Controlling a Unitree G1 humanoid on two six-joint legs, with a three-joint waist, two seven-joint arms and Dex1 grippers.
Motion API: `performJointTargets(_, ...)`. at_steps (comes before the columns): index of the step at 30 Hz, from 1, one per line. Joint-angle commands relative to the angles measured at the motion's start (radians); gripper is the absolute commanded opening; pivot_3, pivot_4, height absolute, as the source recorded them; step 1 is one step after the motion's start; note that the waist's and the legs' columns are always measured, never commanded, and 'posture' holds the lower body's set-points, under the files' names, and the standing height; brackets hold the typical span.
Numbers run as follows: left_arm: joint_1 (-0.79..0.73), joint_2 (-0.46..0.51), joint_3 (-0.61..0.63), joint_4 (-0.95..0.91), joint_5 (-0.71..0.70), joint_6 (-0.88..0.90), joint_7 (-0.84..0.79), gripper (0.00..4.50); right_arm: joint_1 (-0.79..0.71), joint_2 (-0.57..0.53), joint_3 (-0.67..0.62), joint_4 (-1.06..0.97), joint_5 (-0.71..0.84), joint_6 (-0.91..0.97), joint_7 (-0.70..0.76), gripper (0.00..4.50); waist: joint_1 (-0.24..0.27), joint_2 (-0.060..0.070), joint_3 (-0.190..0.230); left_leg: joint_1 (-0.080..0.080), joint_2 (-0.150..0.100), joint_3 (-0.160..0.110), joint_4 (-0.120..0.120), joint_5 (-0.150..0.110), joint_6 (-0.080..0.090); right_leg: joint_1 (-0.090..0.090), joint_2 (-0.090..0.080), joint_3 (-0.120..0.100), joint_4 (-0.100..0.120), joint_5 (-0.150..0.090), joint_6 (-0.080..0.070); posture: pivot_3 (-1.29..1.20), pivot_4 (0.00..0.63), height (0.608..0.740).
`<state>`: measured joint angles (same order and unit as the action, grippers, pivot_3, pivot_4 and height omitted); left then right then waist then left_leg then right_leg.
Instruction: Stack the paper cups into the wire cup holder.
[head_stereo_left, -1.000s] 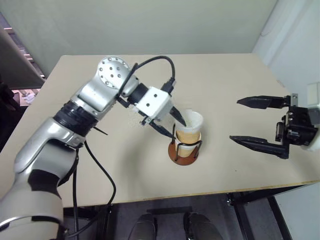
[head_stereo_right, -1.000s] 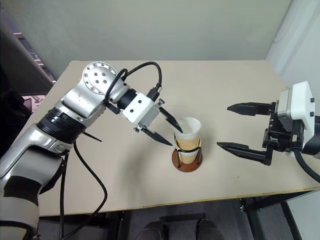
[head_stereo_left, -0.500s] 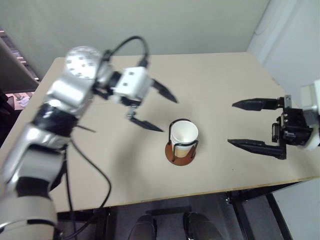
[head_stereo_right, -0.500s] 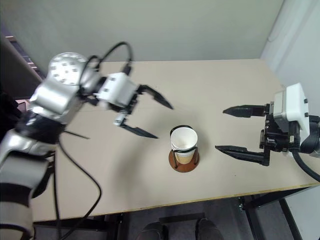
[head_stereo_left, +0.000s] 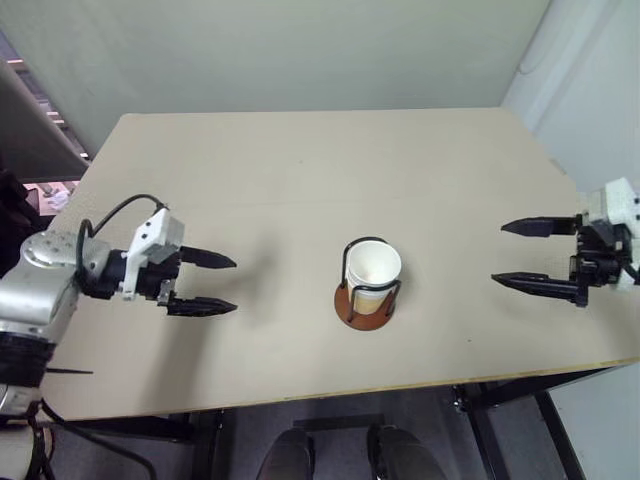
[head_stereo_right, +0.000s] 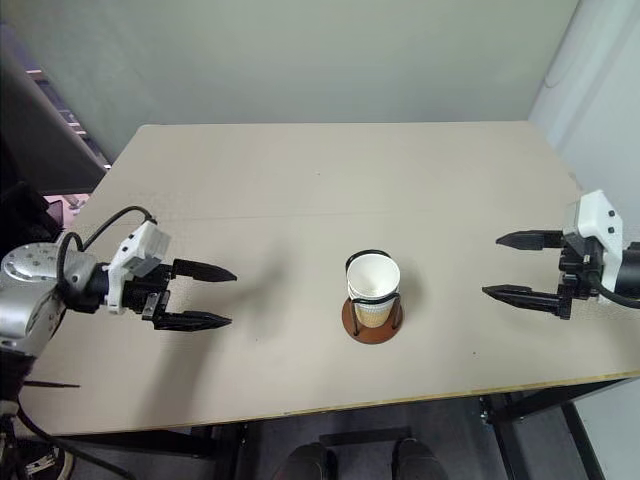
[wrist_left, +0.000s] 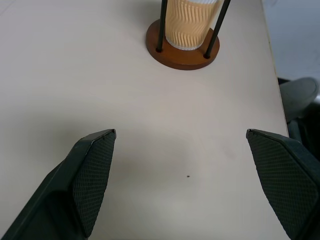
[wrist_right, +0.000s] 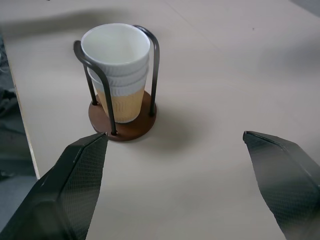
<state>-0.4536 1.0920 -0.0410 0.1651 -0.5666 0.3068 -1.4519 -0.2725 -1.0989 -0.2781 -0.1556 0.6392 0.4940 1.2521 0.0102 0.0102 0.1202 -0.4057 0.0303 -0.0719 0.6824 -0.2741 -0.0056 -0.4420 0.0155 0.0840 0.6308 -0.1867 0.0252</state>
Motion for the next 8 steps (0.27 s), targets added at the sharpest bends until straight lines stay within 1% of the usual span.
performJointTargets(1,0.022,-0.004,0.086,-0.073,-0.025,0.046,0.036,4.47,-0.017,0.011,-0.001,0.016,-0.010,-0.023,0.013,4.50,-0.003,0.000,0.000,0.001,0.000,0.000,0.000,0.000,0.000,0.000,0.000,0.000,0.000,0.000,-0.001,0.00,0.150,0.740)
performJointTargets(5,0.071,-0.012,0.137,-0.111,-0.021,0.080,0.065,4.47,-0.030,0.021,0.023,0.046,-0.034,-0.038,0.019,4.50,-0.009,0.000,0.000,0.003,0.000,0.001,-0.001,0.000,-0.001,0.000,0.000,0.000,0.002,0.000,-0.002,0.00,0.150,0.740)
performJointTargets(8,0.094,-0.015,0.163,-0.138,-0.024,0.100,0.078,4.47,-0.054,0.033,0.044,0.065,-0.045,-0.042,0.026,4.50,-0.011,0.000,0.000,0.004,0.000,0.001,-0.001,0.000,-0.001,0.000,0.000,0.000,0.003,-0.002,-0.006,0.00,0.150,0.740)
